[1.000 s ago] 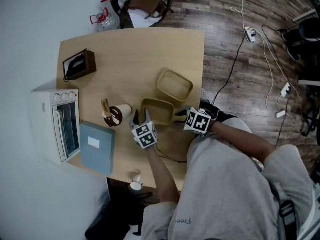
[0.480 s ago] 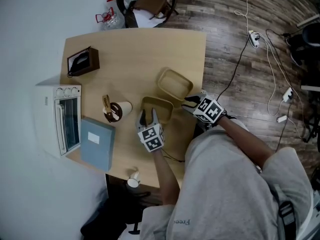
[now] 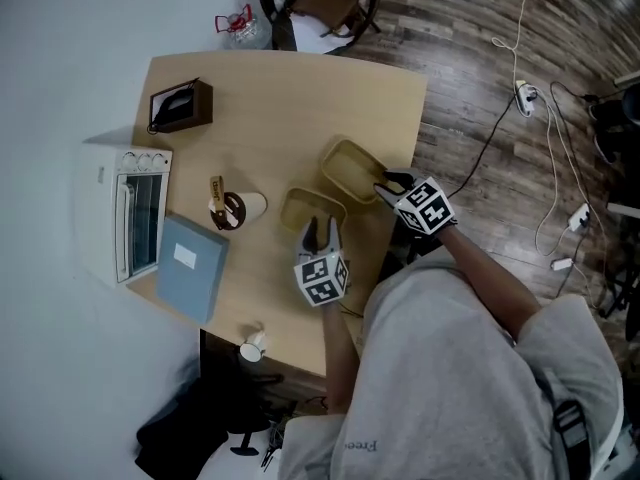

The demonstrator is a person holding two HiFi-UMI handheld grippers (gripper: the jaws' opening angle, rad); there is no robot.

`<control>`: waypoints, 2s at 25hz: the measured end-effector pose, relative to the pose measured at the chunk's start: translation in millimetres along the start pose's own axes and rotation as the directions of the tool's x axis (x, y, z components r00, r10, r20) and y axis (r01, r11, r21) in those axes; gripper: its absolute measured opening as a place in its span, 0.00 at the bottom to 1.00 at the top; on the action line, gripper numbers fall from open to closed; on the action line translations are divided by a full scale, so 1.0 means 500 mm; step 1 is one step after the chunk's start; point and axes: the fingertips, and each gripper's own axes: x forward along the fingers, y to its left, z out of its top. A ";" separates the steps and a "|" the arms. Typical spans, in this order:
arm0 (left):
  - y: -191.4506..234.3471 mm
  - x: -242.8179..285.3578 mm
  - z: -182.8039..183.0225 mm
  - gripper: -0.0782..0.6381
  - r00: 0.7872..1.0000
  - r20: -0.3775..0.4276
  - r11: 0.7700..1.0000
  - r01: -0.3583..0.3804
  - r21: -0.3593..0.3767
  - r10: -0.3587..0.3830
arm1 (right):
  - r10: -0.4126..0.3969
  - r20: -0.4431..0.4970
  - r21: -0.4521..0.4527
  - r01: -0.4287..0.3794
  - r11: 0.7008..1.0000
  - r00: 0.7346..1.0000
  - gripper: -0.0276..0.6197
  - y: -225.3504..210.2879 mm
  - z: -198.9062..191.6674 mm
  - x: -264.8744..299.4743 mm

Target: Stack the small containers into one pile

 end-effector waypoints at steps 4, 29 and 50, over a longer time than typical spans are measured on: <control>-0.066 0.003 -0.005 0.32 0.998 -0.002 0.998 0.055 -0.036 -0.055 | -0.012 -0.001 -0.017 0.012 1.000 1.000 0.25 -0.027 0.008 0.006; -0.172 0.152 -0.076 0.39 0.985 -0.112 0.932 -0.163 -0.324 0.133 | 0.135 -0.125 -0.156 -0.154 0.976 0.983 0.25 -0.084 0.014 0.079; -0.196 0.146 -0.038 0.33 0.993 -0.017 0.942 -0.116 -0.316 0.116 | 0.145 -0.098 -0.182 -0.161 0.970 0.985 0.24 -0.069 0.011 0.050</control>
